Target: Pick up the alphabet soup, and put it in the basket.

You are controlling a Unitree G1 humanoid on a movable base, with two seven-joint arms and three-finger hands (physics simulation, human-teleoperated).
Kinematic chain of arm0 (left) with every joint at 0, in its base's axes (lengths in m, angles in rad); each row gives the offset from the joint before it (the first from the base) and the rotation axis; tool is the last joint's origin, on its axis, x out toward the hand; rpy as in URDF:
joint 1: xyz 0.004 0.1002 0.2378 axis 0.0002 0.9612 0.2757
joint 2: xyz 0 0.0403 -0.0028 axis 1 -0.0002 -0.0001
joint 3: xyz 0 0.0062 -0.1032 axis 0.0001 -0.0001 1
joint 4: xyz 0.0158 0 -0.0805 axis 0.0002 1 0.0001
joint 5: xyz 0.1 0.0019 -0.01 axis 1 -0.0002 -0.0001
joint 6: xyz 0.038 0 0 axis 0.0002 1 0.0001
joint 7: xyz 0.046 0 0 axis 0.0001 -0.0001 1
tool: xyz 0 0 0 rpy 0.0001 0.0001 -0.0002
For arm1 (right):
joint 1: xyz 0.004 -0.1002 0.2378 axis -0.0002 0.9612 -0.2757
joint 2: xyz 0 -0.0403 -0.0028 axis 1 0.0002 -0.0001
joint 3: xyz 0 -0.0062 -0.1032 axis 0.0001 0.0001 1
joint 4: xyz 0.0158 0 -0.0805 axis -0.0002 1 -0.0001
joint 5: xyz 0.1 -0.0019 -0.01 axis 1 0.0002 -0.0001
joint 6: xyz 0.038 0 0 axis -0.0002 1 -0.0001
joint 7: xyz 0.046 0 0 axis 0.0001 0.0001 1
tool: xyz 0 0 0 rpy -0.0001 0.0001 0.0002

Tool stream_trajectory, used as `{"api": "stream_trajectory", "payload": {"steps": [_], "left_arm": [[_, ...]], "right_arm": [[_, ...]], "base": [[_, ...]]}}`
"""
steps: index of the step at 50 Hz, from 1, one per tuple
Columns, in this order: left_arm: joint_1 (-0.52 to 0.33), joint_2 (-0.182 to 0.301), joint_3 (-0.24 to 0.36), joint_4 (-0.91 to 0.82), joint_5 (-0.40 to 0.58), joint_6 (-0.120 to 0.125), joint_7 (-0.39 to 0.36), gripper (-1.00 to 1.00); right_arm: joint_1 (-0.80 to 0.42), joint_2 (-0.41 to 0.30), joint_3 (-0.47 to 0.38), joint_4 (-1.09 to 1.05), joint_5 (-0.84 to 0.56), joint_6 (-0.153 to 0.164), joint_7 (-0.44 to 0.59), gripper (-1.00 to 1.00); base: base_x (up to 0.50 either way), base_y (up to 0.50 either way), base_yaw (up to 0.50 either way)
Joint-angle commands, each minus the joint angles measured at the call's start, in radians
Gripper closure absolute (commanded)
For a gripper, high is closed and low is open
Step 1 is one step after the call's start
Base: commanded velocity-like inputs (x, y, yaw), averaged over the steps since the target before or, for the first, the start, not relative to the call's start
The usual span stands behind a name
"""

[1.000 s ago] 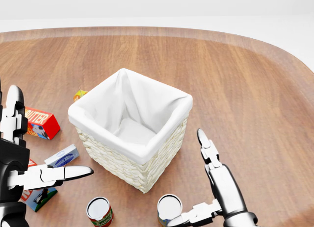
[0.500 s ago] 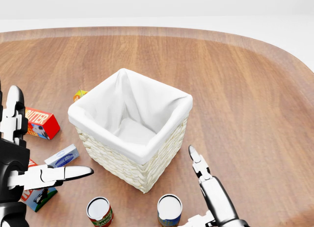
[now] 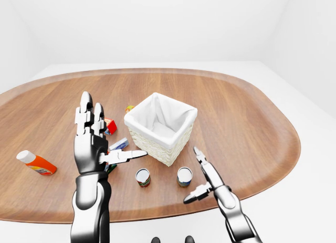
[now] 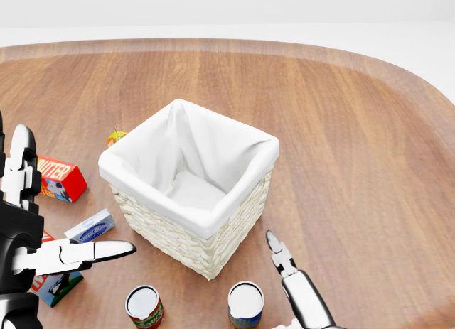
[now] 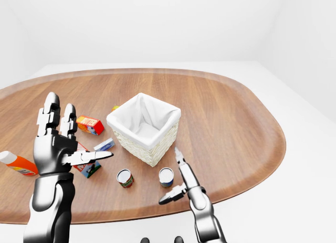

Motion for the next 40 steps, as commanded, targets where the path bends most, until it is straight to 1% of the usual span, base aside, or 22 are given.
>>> {"api": "stream_trajectory", "payload": {"steps": [1, 10, 25, 40], "left_arm": [[-0.002, 0.0, 0.0, 0.006, 0.001, 0.0, -0.001, -1.0], [0.001, 0.0, -0.003, 0.001, 0.002, 0.0, -0.001, -1.0], [-0.001, -0.001, -0.005, 0.003, 0.002, 0.0, 0.0, -1.0], [0.005, -0.001, -0.004, -0.003, 0.0, 0.0, -0.003, -1.0]], "right_arm": [[-0.005, 0.005, 0.016, 0.052, -0.017, 0.0, -0.005, -1.0], [-0.016, 0.006, 0.012, 0.061, -0.017, 0.0, -0.008, -1.0], [-0.03, 0.018, 0.028, 0.093, -0.028, 0.0, -0.025, -1.0], [-0.059, 0.025, 0.033, 0.183, -0.048, 0.0, -0.056, -1.0]], "base": [[0.0, 0.0, 0.0], [0.0, 0.0, 0.0], [0.0, 0.0, 0.0], [0.0, 0.0, 0.0]]}}
